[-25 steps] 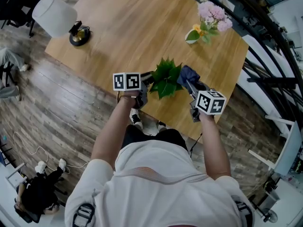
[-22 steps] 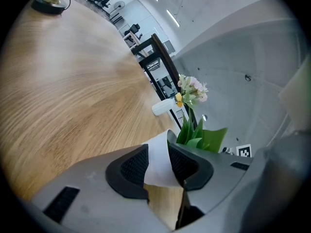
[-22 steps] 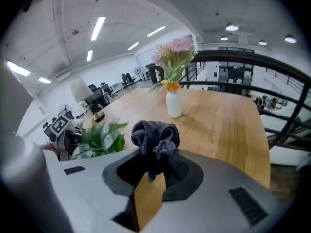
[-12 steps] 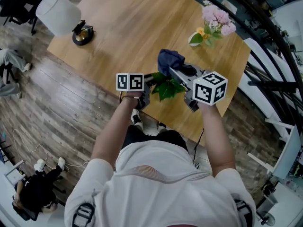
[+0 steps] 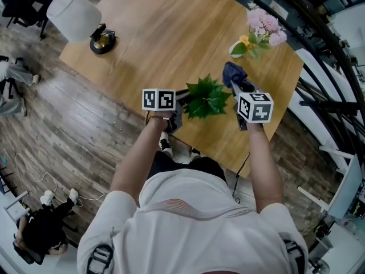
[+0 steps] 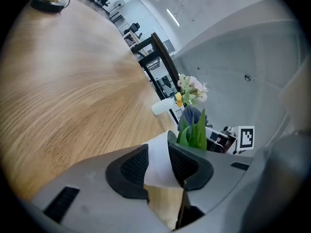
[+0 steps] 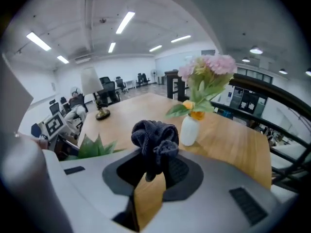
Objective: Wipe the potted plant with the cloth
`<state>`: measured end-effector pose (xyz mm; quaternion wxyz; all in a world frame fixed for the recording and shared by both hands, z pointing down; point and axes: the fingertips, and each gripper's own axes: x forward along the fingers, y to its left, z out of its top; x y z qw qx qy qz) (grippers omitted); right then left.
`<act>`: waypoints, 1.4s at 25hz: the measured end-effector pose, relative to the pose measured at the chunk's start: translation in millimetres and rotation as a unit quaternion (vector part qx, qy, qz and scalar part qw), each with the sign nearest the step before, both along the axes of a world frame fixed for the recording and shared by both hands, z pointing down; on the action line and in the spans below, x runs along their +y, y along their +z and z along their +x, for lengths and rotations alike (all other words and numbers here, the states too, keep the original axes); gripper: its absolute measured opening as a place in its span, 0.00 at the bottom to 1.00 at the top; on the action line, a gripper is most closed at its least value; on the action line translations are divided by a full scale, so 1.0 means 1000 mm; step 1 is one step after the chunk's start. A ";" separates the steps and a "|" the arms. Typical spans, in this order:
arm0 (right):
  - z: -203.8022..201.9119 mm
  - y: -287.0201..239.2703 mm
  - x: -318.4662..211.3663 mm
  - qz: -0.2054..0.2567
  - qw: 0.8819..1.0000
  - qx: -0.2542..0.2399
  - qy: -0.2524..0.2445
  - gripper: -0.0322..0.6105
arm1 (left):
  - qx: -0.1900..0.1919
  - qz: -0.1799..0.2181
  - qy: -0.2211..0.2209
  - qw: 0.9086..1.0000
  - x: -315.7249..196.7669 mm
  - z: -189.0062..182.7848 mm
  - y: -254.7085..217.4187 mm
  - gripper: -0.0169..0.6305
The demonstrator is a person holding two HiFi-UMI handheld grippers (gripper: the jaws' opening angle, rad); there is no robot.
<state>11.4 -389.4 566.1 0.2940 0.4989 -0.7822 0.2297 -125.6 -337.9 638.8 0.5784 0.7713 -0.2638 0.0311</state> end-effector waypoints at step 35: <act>0.038 -0.195 0.060 0.240 0.967 -0.064 0.063 0.25 | -0.247 0.411 -0.183 0.858 -0.003 -0.106 -0.272 0.07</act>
